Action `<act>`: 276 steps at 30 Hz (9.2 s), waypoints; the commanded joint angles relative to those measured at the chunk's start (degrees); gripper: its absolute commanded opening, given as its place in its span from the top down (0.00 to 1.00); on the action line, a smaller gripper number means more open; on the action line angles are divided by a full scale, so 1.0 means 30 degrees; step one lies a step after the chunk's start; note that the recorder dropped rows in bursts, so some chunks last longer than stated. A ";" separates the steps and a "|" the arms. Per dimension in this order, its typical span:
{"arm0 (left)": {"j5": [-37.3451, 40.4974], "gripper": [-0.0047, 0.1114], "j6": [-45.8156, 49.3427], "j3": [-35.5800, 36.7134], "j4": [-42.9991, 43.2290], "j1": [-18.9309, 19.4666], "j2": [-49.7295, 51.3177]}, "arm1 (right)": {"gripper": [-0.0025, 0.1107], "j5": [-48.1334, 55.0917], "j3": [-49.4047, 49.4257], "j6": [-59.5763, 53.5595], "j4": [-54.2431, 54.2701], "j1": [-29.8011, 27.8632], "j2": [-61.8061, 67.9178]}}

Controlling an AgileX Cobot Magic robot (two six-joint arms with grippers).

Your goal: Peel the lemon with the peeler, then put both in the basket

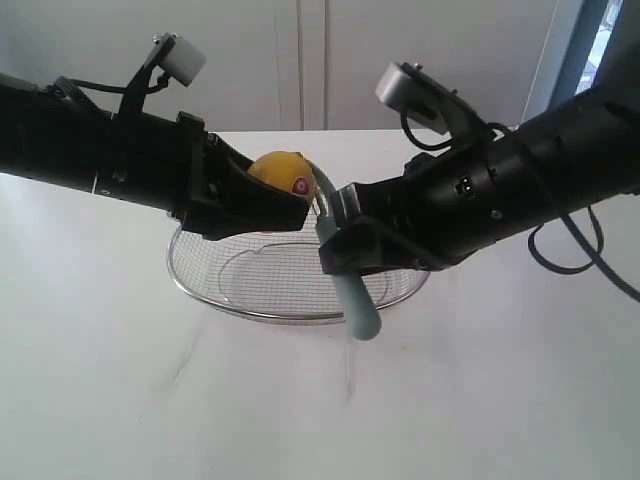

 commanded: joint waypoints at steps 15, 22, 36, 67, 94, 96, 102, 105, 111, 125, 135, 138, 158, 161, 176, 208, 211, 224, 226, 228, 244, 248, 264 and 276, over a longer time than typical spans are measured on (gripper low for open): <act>0.0359 0.96 0.0065 0.0132 -0.0417 -0.0129 -0.0068 | 0.98 -0.0995 0.0024 0.0189 -0.0832 -0.0040 -0.2310; 0.0435 0.96 0.0065 0.0132 -0.0417 -0.0129 -0.0068 | 0.98 -0.1269 0.0024 0.3710 -0.4831 -0.0040 -0.2223; 0.0386 0.96 0.0065 0.0132 -0.0417 -0.0129 -0.0068 | 0.98 -0.0323 0.0024 0.0953 -0.0988 0.0029 0.0223; 0.0305 0.96 0.0065 0.0132 -0.0417 -0.0129 -0.0068 | 0.98 -0.0431 0.0024 0.0071 0.0192 0.0029 0.0103; 0.0305 0.96 0.0065 0.0132 -0.0417 -0.0129 -0.0068 | 0.98 -0.3175 0.0024 0.2847 -0.3552 -0.0045 -0.2365; 0.0305 0.96 0.0065 0.0132 -0.0417 -0.0129 -0.0068 | 0.98 -0.3381 0.0024 0.3463 -0.4659 -0.0045 -0.2173; 0.0345 0.96 0.0065 0.0132 -0.0417 -0.0129 -0.0068 | 0.98 -0.3297 -0.0266 0.4111 -0.6067 -0.0045 -0.1341; 0.0345 0.96 0.0065 0.0132 -0.0417 -0.0129 -0.0068 | 0.98 -0.3018 -0.0936 0.4111 -0.6351 -0.0045 -0.0774; 0.0345 0.96 0.0065 0.0132 -0.0417 -0.0129 -0.0068 | 0.98 -0.2484 -0.2587 0.4111 -0.7605 -0.0045 0.0557; 0.0309 0.96 0.0065 0.0132 -0.0417 -0.0129 -0.0068 | 0.98 -0.0639 -0.5793 0.3550 -1.0664 -0.0045 0.4650; 0.0274 0.96 0.0065 0.0132 -0.0417 -0.0129 -0.0068 | 0.98 0.0166 -0.8963 0.1788 -1.1799 -0.0045 0.8343; 0.0274 0.96 0.0065 0.0132 -0.0417 -0.0129 -0.0068 | 0.98 -0.0051 -0.9473 0.0554 -1.1799 -0.0045 0.9261; 0.0274 0.96 0.0065 0.0132 -0.0417 -0.0129 -0.0068 | 0.98 0.0226 -1.1849 0.0139 -1.2126 -0.0045 1.2725; 0.0274 0.96 0.0065 0.0132 -0.0417 -0.0129 -0.0068 | 0.98 0.0511 -1.1999 0.0272 -1.2052 -0.0045 1.2913; 0.0274 0.96 0.0065 0.0132 -0.0417 -0.0129 -0.0068 | 0.98 0.0322 -1.1999 0.1722 -1.1265 -0.0045 1.3534; 0.0277 0.96 0.0065 0.0132 -0.0532 -0.0129 -0.0068 | 0.70 0.2318 -1.1999 0.4526 -1.1950 -0.0140 1.1098; 0.0277 0.96 0.0065 0.0132 -0.0532 -0.0129 -0.0068 | 0.86 0.3579 -1.1999 0.5229 -1.2236 -0.0268 1.0404; 0.0277 0.96 0.0065 0.0132 -0.0532 -0.0129 -0.0068 | 0.98 0.5037 -1.1999 0.6858 -1.2285 -0.1281 0.8910; 0.0277 0.96 0.0065 0.0132 -0.0532 -0.0129 -0.0068 | 0.98 0.5274 -1.1999 0.7461 -1.2285 -0.1779 0.8737; 0.0277 0.96 0.0065 0.0132 -0.0532 -0.0129 -0.0068 | 0.98 0.5531 -1.1999 0.8122 -1.2285 -0.2391 0.8555; 0.0349 0.96 0.0065 0.0132 -0.0526 -0.0129 -0.0068 | 0.98 0.6173 -1.1224 1.0651 -1.3999 -0.5947 0.7294; 0.0349 0.96 0.0065 0.0132 -0.0526 -0.0129 -0.0068 | 0.98 0.6064 -1.0967 1.0986 -1.4391 -0.6474 0.7261; 0.0307 0.96 0.0065 0.0132 -0.0442 -0.0129 -0.0068 | 0.98 0.5484 -1.0916 1.0986 -1.4770 -0.6507 0.7261; 0.0160 0.96 -0.1025 0.0132 -0.0141 -0.0129 -0.0068 | 0.98 0.5408 -1.0916 1.0986 -1.4770 -0.6507 0.7261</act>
